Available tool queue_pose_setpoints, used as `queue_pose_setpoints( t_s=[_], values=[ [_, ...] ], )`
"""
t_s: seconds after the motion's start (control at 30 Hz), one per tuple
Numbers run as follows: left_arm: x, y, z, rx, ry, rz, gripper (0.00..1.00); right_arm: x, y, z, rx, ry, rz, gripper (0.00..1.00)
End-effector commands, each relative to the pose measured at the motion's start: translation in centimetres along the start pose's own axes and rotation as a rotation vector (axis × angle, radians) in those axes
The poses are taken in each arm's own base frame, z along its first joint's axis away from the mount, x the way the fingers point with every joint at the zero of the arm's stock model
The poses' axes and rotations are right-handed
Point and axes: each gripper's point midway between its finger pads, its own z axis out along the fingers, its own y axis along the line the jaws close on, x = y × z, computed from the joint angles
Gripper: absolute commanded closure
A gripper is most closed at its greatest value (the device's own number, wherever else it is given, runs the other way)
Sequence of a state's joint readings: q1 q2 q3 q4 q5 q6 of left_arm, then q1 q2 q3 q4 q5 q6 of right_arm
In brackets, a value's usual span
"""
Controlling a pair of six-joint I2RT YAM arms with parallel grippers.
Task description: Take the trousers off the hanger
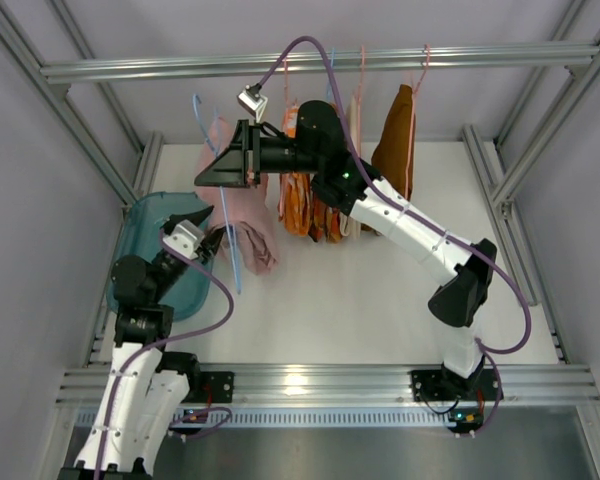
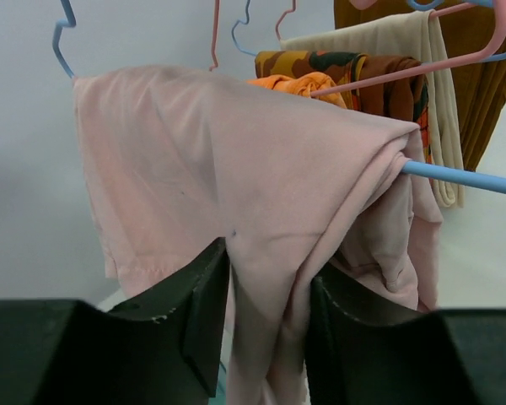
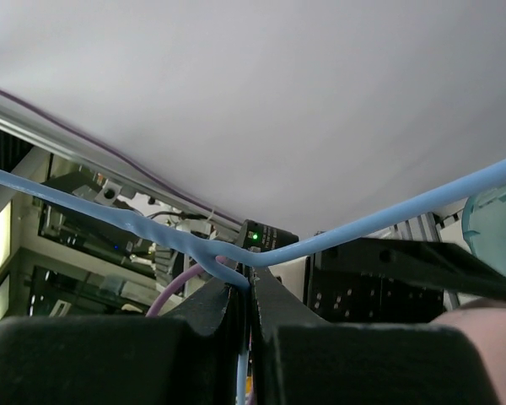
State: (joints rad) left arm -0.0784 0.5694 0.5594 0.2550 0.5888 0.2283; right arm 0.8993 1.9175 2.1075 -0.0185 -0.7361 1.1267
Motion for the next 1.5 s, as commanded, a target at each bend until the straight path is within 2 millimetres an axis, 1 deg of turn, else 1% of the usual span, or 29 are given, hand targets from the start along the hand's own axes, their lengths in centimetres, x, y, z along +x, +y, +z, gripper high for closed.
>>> queue_pose_setpoints(
  t_s=[0.0, 0.1, 0.17, 0.2, 0.23, 0.33, 0.43, 0.47, 0.53, 0.57, 0.6, 0.63, 0.67, 0.7, 0.77, 0.8, 0.87, 0.9, 0.97, 1.0, 1.03, 1.07, 1.1, 1.13, 1.2, 1.23, 1.33, 1.37, 1.47],
  values=[
    [-4.1, 0.9, -0.1, -0.025, -0.102, 0.048, 0.61, -1.4, 7.9, -1.5, -0.18, -0.063, -0.173, 1.0],
    [-4.8, 0.4, -0.5, -0.015, -0.113, 0.041, 0.74, -1.8, 7.1, -1.7, -0.16, -0.072, -0.174, 1.0],
    [-6.1, 0.2, -0.9, -0.009, -0.13, 0.027, 0.84, -2.0, 6.4, -1.7, -0.144, -0.076, -0.18, 1.0],
    [-6.4, 0.2, -1.0, -0.009, -0.129, 0.015, 0.9, -2.1, 5.6, -1.8, -0.125, -0.076, -0.175, 1.0],
    [-7.2, 0.4, -1.2, -0.017, -0.129, -0.014, 1.0, -2.1, 5.0, -1.8, -0.113, -0.075, -0.171, 1.0],
    [-8.7, 0.5, -1.7, -0.036, -0.142, -0.068, 1.0, -2.2, 3.3, -2.0, -0.072, -0.073, -0.165, 1.0],
    [-10.9, 1.1, -2.3, -0.076, -0.16, -0.128, 1.0, -2.0, 1.8, -2.3, -0.036, -0.066, -0.173, 1.0],
    [-11.8, 2.0, -2.5, -0.126, -0.161, -0.168, 1.0, -1.8, 0.9, -2.3, -0.02, -0.059, -0.166, 1.0],
    [-13.0, 3.0, -2.7, -0.182, -0.169, -0.226, 1.0, -1.9, 0.3, -2.7, 0.002, -0.061, -0.165, 1.0],
    [-13.1, 3.8, -2.8, -0.228, -0.163, -0.254, 1.0, -1.7, -0.7, -2.9, 0.025, -0.055, -0.159, 1.0],
    [-15.1, 4.2, -3.1, -0.243, -0.203, -0.273, 1.0, -1.8, -0.7, -3.3, 0.032, -0.058, -0.17, 1.0],
    [-15.7, 4.8, -3.2, -0.273, -0.216, -0.289, 1.0, -1.7, -1.5, -3.5, 0.053, -0.055, -0.16, 1.0],
    [-17.5, 5.2, -3.6, -0.288, -0.251, -0.295, 1.0, -1.8, -1.8, -3.8, 0.061, -0.059, -0.166, 1.0],
    [-18.4, 5.6, -3.8, -0.303, -0.268, -0.32, 1.0, -1.9, -1.6, -4.0, 0.062, -0.062, -0.179, 1.0],
    [-18.8, 7.4, -3.9, -0.396, -0.26, -0.356, 1.0, -1.6, -2.8, -4.5, 0.102, -0.05, -0.167, 1.0],
    [-20.2, 8.5, -4.1, -0.435, -0.277, -0.357, 1.0, -1.5, -2.8, -4.7, 0.107, -0.049, -0.182, 1.0],
    [-21.4, 10.4, -4.8, -0.532, -0.299, -0.349, 1.0, -1.1, -3.6, -4.9, 0.13, -0.039, -0.179, 1.0],
    [-22.9, 10.9, -5.2, -0.548, -0.331, -0.324, 1.0, -1.0, -3.6, -5.1, 0.133, -0.036, -0.191, 1.0],
    [-24.5, 11.2, -5.7, -0.56, -0.367, -0.296, 1.0, -0.6, -4.4, -5.2, 0.155, -0.025, -0.184, 1.0],
    [-26.0, 11.6, -6.0, -0.571, -0.396, -0.273, 1.0, -0.4, -4.7, -5.3, 0.161, -0.022, -0.186, 1.0],
    [-26.8, 11.8, -6.3, -0.58, -0.414, -0.264, 1.0, -0.3, -4.8, -5.3, 0.166, -0.02, -0.188, 1.0],
    [-27.5, 12.0, -6.4, -0.582, -0.421, -0.252, 1.0, -0.3, -5.0, -5.4, 0.171, -0.018, -0.19, 1.0],
    [-27.8, 13.0, -6.6, -0.631, -0.423, -0.241, 1.0, -0.2, -5.2, -5.4, 0.179, -0.015, -0.195, 1.0],
    [-29.7, 13.1, -7.4, -0.642, -0.459, -0.217, 1.0, -0.1, -5.5, -5.4, 0.184, -0.013, -0.194, 1.0],
    [-30.8, 14.1, -7.6, -0.676, -0.465, -0.179, 1.0, 0.0, -5.9, -5.4, 0.193, -0.009, -0.195, 1.0],
    [-32.7, 14.2, -8.4, -0.689, -0.502, -0.156, 1.0, 0.1, -6.0, -5.5, 0.195, -0.008, -0.198, 1.0],
    [-34.2, 15.1, -8.5, -0.718, -0.515, -0.117, 1.0, 0.3, -6.9, -5.4, 0.211, -0.001, -0.197, 1.0],
    [-35.7, 15.1, -9.1, -0.723, -0.551, -0.094, 1.0, 0.3, -7.2, -5.3, 0.215, -0.001, -0.195, 1.0],
    [-37.4, 15.2, -9.2, -0.712, -0.593, -0.056, 1.0, 0.5, -7.8, -5.2, 0.223, 0.004, -0.191, 1.0]
  ],
)
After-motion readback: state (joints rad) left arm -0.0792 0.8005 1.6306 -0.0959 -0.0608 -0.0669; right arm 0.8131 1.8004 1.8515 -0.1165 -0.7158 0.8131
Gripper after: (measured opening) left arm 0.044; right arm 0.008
